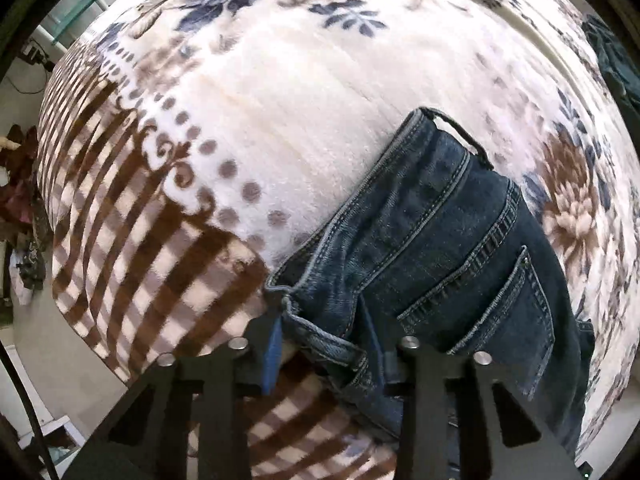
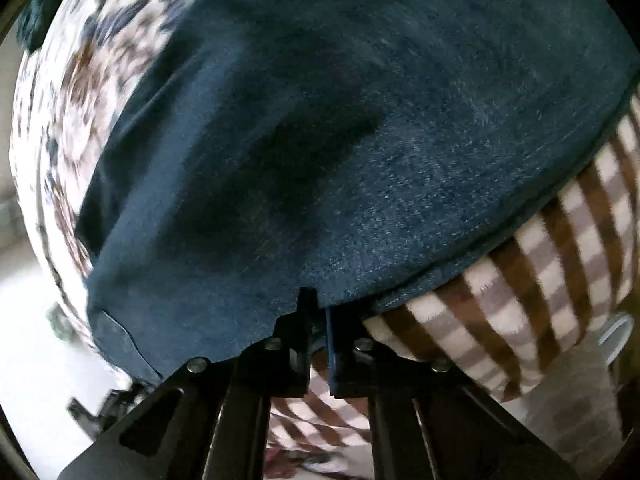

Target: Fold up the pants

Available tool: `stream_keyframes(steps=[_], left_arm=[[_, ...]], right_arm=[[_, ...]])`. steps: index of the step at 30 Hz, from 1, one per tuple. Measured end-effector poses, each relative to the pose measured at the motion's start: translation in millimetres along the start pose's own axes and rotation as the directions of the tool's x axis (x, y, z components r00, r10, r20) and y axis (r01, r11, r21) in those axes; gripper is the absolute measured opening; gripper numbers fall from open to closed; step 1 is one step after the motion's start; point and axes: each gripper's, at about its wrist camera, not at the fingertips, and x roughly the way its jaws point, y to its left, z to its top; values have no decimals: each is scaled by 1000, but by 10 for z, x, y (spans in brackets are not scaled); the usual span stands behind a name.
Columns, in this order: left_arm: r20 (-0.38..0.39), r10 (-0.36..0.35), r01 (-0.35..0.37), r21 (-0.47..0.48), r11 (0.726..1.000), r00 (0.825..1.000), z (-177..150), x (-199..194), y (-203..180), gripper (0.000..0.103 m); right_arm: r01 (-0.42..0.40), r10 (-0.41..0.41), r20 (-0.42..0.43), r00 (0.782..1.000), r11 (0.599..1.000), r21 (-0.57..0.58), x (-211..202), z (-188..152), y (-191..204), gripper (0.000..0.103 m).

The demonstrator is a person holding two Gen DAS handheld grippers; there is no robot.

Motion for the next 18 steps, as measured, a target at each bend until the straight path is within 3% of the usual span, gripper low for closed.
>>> stream_keyframes(steps=[5,8,13,15,16,17,18], left_arm=[[54,-12,11,17,1000,998,-179,-228,123,16],[35,3,-4,26,1000,999,-227,-208,227,16],[-11,48,-47,61,997,999,-197,-116,195,24],[-9,91,-90,100,991,996,-182,-232,68,34],[6,121,-121,127,985,993,-215,-327,25,35],[42,147,-152,166,974,988,-254,-439,-71,38],[81,165,-179,213,960,983,-292,-535,-203,52]], right_arm=[[41,-40,23,999,997,-70,-143,-190,164,4],[48,-48,-3,999,995,-89,-146,-253,147,4],[155,-189,-123,974,957,-246,107,-196,417,15],[127,-189,-157,969,932,-339,-22,-209,672,31],[108,-180,-159,971,918,-381,-69,-212,839,47],[79,-159,-158,975,903,-422,-160,-206,973,55],[52,-137,-156,978,889,-454,-229,-186,1164,56]])
